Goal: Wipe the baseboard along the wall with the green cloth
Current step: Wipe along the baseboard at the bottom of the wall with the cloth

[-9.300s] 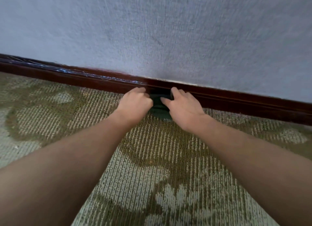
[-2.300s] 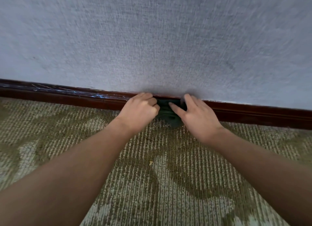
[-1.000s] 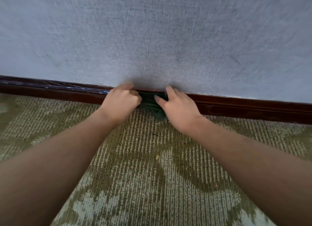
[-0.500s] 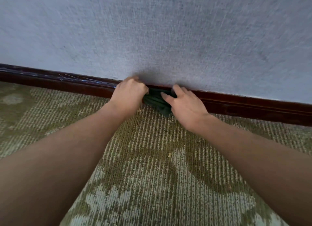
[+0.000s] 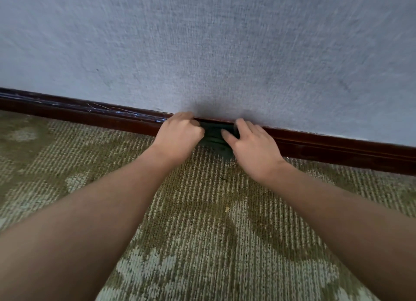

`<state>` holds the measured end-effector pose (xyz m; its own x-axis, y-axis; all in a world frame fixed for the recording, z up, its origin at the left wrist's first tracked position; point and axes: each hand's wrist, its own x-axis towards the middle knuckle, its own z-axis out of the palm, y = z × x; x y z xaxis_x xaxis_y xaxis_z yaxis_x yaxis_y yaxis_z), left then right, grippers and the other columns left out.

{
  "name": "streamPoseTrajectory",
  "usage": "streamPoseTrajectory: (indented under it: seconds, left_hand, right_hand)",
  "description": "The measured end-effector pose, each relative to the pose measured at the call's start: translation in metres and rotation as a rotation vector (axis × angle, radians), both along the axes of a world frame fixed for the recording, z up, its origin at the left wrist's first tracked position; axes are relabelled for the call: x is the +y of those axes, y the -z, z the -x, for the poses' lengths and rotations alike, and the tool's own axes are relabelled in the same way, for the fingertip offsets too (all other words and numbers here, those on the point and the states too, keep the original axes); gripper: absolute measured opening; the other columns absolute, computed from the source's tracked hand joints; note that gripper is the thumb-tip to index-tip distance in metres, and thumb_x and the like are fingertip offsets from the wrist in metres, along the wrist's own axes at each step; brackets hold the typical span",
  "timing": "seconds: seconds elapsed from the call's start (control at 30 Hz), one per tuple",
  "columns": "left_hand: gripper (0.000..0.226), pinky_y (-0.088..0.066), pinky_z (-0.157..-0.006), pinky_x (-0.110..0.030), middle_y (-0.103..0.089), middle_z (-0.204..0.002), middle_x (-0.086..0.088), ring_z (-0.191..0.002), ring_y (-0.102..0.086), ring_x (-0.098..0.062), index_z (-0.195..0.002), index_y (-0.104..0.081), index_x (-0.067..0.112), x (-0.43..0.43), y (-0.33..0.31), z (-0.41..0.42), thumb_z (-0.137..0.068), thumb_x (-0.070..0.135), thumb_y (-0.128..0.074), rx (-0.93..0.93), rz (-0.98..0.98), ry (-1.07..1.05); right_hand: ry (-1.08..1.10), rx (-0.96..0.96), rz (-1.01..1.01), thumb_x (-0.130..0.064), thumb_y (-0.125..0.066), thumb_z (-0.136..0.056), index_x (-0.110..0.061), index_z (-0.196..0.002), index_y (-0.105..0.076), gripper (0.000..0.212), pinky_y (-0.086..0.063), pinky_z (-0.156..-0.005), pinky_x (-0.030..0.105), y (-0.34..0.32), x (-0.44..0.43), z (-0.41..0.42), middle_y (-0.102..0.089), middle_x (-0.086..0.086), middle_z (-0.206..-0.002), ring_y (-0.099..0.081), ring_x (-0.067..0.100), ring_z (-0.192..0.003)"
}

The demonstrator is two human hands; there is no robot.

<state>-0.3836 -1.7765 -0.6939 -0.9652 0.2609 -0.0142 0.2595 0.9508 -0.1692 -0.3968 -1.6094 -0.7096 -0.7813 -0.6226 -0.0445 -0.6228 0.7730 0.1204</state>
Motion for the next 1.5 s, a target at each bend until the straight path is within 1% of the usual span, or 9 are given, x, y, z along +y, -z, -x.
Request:
streamPoseTrajectory:
  seconds: [0.27,0.73,0.87,1.0,1.1,1.27,1.33,1.4,1.5]
  left_hand:
    - [0.028,-0.037,-0.093,-0.03,-0.065,-0.105,-0.003,-0.106,-0.046,-0.02,-0.108,-0.066,0.012,0.001,0.007,0.009,-0.084,0.004,-0.055,-0.018,-0.071,-0.027]
    - [0.026,-0.045,-0.082,-0.037,-0.068,-0.097,-0.009,-0.101,-0.05,-0.027,-0.101,-0.07,0.005,-0.021,0.011,0.008,-0.079,-0.003,-0.059,0.048,-0.154,-0.068]
    - [0.025,-0.046,-0.088,-0.038,-0.066,-0.1,-0.008,-0.104,-0.048,-0.026,-0.102,-0.069,0.006,-0.019,0.013,0.008,-0.08,0.0,-0.058,0.027,-0.159,-0.063]
    - [0.019,-0.05,-0.073,-0.04,-0.068,-0.078,-0.016,-0.083,-0.059,-0.034,-0.082,-0.072,-0.004,-0.019,0.016,0.003,-0.066,-0.012,-0.064,0.152,-0.175,0.027]
    - [0.017,-0.055,-0.064,-0.037,-0.066,-0.063,-0.016,-0.067,-0.063,-0.033,-0.067,-0.07,-0.005,-0.022,0.019,-0.002,-0.054,-0.017,-0.069,0.163,-0.179,0.118]
    - [0.015,-0.056,-0.064,-0.032,-0.068,-0.063,-0.012,-0.067,-0.064,-0.029,-0.067,-0.072,-0.001,-0.018,0.029,-0.003,-0.061,-0.012,-0.063,0.129,-0.19,0.198]
    - [0.022,-0.054,-0.062,-0.029,-0.068,-0.06,-0.01,-0.065,-0.064,-0.027,-0.064,-0.072,0.001,-0.015,0.033,0.001,-0.064,-0.005,-0.052,0.127,-0.186,0.23]
    - [0.022,-0.054,-0.064,-0.029,-0.068,-0.06,-0.01,-0.065,-0.064,-0.027,-0.064,-0.072,0.001,-0.014,0.037,0.002,-0.065,-0.004,-0.051,0.11,-0.164,0.233]
    - [0.014,-0.053,-0.072,-0.032,-0.07,-0.067,-0.013,-0.074,-0.064,-0.029,-0.071,-0.073,-0.001,-0.014,0.044,0.001,-0.064,-0.008,-0.064,0.074,-0.158,0.165]
  right_hand:
    - [0.031,-0.032,0.001,-0.004,-0.049,-0.089,-0.011,-0.144,-0.023,0.061,-0.03,-0.1,0.035,0.01,0.0,0.003,-0.03,0.015,-0.129,-0.034,0.029,-0.118]
    - [-0.003,-0.067,0.071,-0.003,-0.051,-0.089,-0.014,-0.145,-0.019,0.066,-0.031,-0.095,0.033,0.021,-0.023,0.008,-0.028,0.012,-0.125,-0.034,0.026,-0.11]
    - [-0.052,-0.04,0.013,-0.002,-0.05,-0.087,-0.01,-0.146,-0.014,0.069,-0.031,-0.096,0.034,0.022,-0.022,0.006,-0.028,0.013,-0.124,-0.034,0.027,-0.112]
    - [-0.145,0.066,-0.091,0.003,-0.046,-0.087,-0.003,-0.145,-0.012,0.068,-0.03,-0.099,0.035,0.022,-0.015,0.008,-0.031,0.017,-0.127,-0.037,0.03,-0.116]
    - [-0.176,0.105,-0.105,0.005,-0.047,-0.085,-0.002,-0.144,-0.017,0.067,-0.033,-0.097,0.035,0.019,-0.012,0.01,-0.037,0.018,-0.125,-0.041,0.03,-0.114]
    - [-0.13,0.045,-0.145,0.005,-0.051,-0.084,-0.004,-0.144,-0.02,0.069,-0.036,-0.094,0.034,0.027,0.0,0.006,-0.039,0.016,-0.123,-0.042,0.028,-0.112]
    - [-0.112,0.076,-0.189,0.001,-0.063,-0.077,-0.005,-0.14,-0.033,0.07,-0.041,-0.088,0.031,0.029,0.002,0.005,-0.048,0.014,-0.116,-0.05,0.024,-0.104]
    - [-0.106,0.119,-0.174,-0.002,-0.072,-0.069,-0.007,-0.134,-0.045,0.071,-0.045,-0.081,0.029,0.03,-0.001,0.005,-0.055,0.011,-0.109,-0.056,0.022,-0.096]
    - [-0.099,0.027,-0.207,0.001,-0.059,-0.081,-0.004,-0.143,-0.024,0.071,-0.038,-0.091,0.032,0.038,-0.006,0.002,-0.041,0.014,-0.121,-0.046,0.025,-0.108]
